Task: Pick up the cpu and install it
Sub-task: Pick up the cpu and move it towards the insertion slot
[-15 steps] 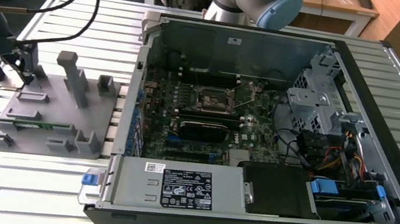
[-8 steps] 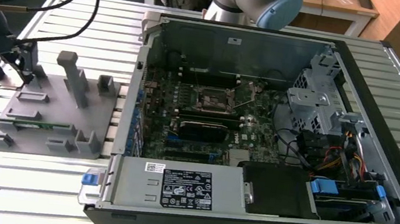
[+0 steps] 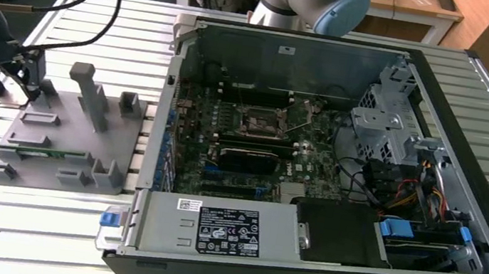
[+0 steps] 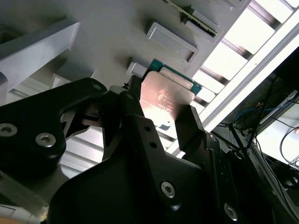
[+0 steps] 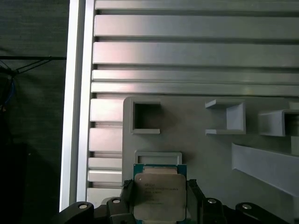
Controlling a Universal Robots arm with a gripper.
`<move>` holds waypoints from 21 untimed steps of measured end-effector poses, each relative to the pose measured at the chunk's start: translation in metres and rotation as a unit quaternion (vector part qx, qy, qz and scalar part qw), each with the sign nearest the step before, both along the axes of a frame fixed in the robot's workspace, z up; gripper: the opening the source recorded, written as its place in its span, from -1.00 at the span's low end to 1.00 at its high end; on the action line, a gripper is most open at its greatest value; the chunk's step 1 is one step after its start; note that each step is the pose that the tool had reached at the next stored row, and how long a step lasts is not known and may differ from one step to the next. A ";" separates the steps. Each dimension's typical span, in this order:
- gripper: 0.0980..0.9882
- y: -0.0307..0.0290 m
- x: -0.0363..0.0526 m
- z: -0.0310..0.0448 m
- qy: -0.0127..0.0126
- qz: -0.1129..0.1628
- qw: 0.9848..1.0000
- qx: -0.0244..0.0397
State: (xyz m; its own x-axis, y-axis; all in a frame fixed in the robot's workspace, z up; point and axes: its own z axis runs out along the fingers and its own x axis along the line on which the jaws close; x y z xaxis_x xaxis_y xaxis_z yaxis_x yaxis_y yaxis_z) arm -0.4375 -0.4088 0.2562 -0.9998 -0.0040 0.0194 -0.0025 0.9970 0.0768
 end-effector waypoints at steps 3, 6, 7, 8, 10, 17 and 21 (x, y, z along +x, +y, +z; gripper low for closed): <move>-0.01 0.0002 0.0000 0.0012 0.000 0.000 1.000 0.000; -0.01 0.0003 0.0000 0.0026 0.000 0.000 1.000 0.000; -0.01 0.0003 0.0000 0.0027 0.000 0.000 1.000 0.000; -0.01 0.0003 0.0000 0.0030 0.000 0.000 1.000 0.000; -0.01 0.0003 0.0000 0.0035 0.000 0.000 1.000 0.000; -0.01 0.0003 0.0000 0.0064 0.000 0.000 1.000 0.000; -0.01 0.0006 0.0000 0.0112 0.000 0.000 1.000 0.000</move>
State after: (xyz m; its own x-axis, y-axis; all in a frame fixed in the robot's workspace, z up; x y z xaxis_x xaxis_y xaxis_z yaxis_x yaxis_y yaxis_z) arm -0.4375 -0.4082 0.2675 -0.9998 -0.0039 0.0192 -0.0024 0.9970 0.0769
